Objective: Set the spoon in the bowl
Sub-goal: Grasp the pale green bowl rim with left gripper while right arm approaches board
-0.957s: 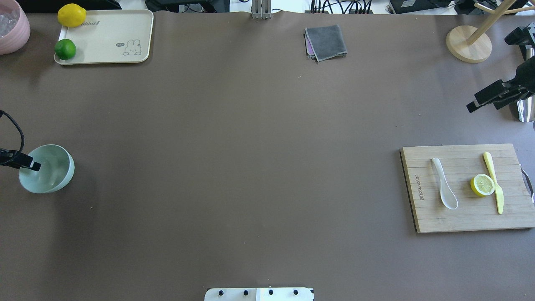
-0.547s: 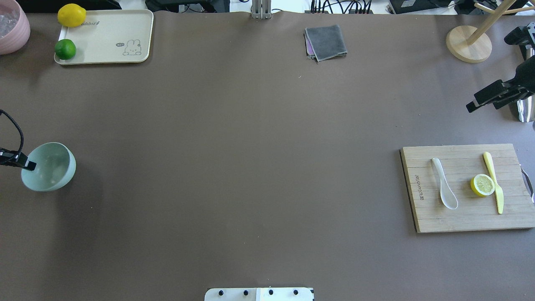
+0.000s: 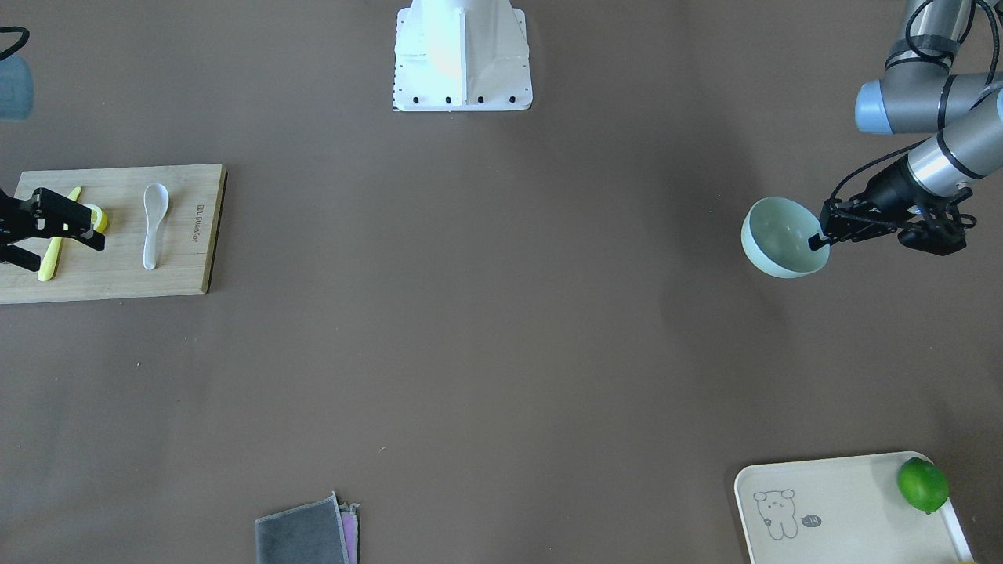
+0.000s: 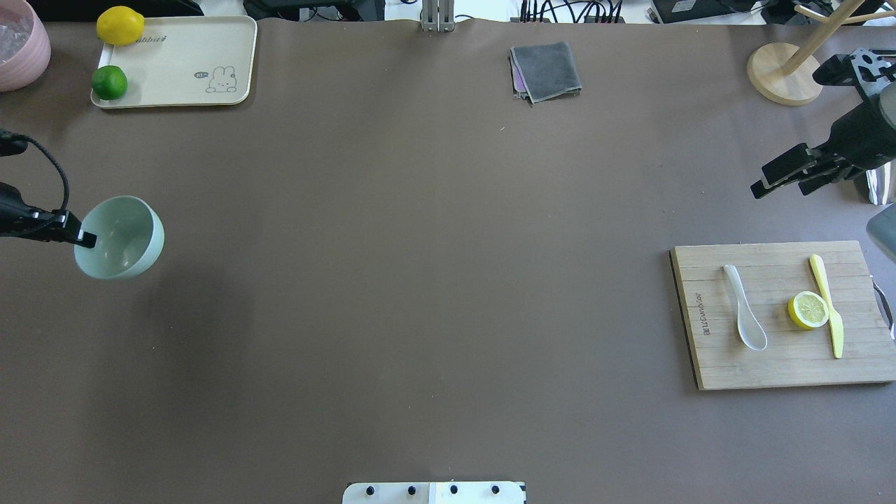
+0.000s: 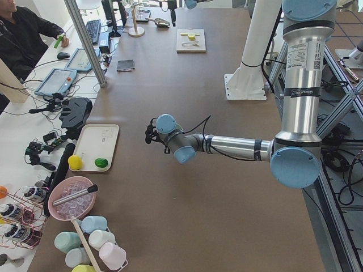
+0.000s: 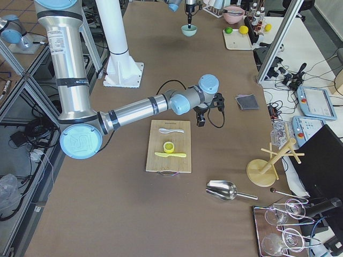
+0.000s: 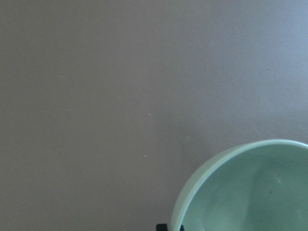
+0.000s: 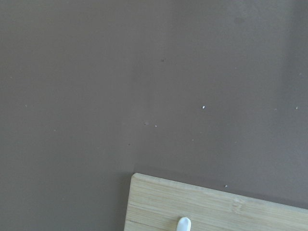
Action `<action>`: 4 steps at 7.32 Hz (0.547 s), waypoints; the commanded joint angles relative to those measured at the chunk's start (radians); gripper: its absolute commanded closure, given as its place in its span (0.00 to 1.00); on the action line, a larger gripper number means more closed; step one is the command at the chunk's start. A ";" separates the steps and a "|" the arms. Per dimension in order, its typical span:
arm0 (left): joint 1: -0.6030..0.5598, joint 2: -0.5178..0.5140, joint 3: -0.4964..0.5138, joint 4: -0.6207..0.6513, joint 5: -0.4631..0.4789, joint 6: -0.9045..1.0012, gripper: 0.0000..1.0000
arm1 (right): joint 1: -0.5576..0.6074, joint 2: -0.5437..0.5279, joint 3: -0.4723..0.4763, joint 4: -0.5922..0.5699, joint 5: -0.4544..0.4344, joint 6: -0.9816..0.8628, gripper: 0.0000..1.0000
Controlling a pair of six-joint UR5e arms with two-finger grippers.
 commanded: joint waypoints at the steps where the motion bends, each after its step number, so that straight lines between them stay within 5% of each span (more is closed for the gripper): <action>1: 0.004 -0.157 -0.018 0.068 0.009 -0.212 1.00 | -0.072 -0.003 0.028 0.017 -0.114 0.081 0.00; 2: 0.015 -0.249 -0.027 0.135 0.013 -0.287 1.00 | -0.070 -0.017 0.024 0.014 -0.120 0.107 0.00; 4: 0.146 -0.425 -0.061 0.358 0.178 -0.386 1.00 | -0.069 -0.063 0.019 0.013 -0.121 0.110 0.00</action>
